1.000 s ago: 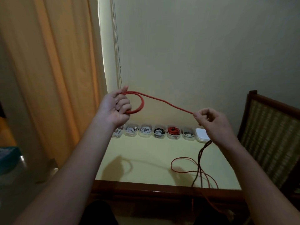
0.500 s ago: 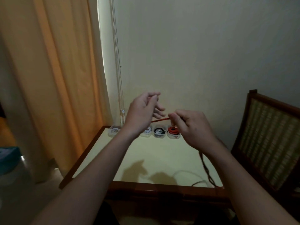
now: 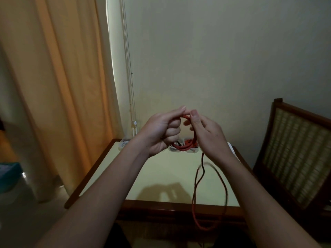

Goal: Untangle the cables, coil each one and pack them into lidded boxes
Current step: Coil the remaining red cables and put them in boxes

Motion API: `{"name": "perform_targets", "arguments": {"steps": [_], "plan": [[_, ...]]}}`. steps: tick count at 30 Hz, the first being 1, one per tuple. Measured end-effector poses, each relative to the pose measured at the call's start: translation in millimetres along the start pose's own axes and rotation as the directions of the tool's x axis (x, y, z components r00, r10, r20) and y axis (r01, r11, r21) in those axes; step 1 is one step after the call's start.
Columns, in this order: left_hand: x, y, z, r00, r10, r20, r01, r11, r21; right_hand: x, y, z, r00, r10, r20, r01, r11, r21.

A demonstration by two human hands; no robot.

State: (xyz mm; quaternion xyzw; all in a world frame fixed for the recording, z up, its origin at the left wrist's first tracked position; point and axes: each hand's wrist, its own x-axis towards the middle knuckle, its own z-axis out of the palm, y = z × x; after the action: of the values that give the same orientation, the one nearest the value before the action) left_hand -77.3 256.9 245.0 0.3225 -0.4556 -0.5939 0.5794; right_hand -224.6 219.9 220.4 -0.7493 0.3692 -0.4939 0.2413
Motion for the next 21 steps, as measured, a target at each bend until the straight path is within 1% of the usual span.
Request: {"name": "perform_targets", "arguments": {"steps": [3, 5, 7, 10, 13, 15, 17, 19, 21], "plan": [[0, -2, -1, 0.998, -0.036, 0.048, 0.041, 0.992, -0.122, -5, -6, 4, 0.998, 0.004, 0.065, -0.01, 0.996, 0.084], [1, -6, -1, 0.998, -0.031, 0.054, 0.038, 0.989, -0.143, -6, -7, 8, 0.999, -0.006, 0.049, -0.001, 0.991, 0.136], [2, -10, -1, 1.0, 0.006, 0.015, -0.005, 0.998, -0.069, -5, -4, 10, 0.999, -0.039, -0.018, 0.041, 0.993, 0.112], [0, -14, 3, 0.996, 0.081, -0.04, -0.076, 0.991, 0.113, -4, -3, 12, 0.995, -0.051, -0.081, 0.057, 0.996, 0.067], [-1, -17, 7, 0.993, 0.11, -0.033, -0.103, 0.982, 0.16, -4, -6, 14, 0.993, -0.035, -0.11, 0.044, 0.996, 0.079], [-1, -18, 10, 0.993, 0.115, -0.031, -0.11, 0.986, 0.122, -5, -7, 14, 0.994, -0.011, -0.109, 0.023, 0.994, 0.106], [0, -18, 10, 0.994, 0.099, -0.043, -0.098, 0.995, 0.024, -4, -6, 15, 0.995, 0.02, -0.096, -0.004, 0.986, 0.165], [1, -16, 9, 0.996, 0.069, -0.049, -0.072, 0.996, -0.06, -1, -4, 14, 0.996, 0.066, -0.057, -0.052, 0.974, 0.219], [2, -14, 8, 0.998, 0.044, -0.045, -0.049, 0.993, -0.109, -1, -2, 12, 0.995, 0.094, -0.02, -0.087, 0.968, 0.234]]}}
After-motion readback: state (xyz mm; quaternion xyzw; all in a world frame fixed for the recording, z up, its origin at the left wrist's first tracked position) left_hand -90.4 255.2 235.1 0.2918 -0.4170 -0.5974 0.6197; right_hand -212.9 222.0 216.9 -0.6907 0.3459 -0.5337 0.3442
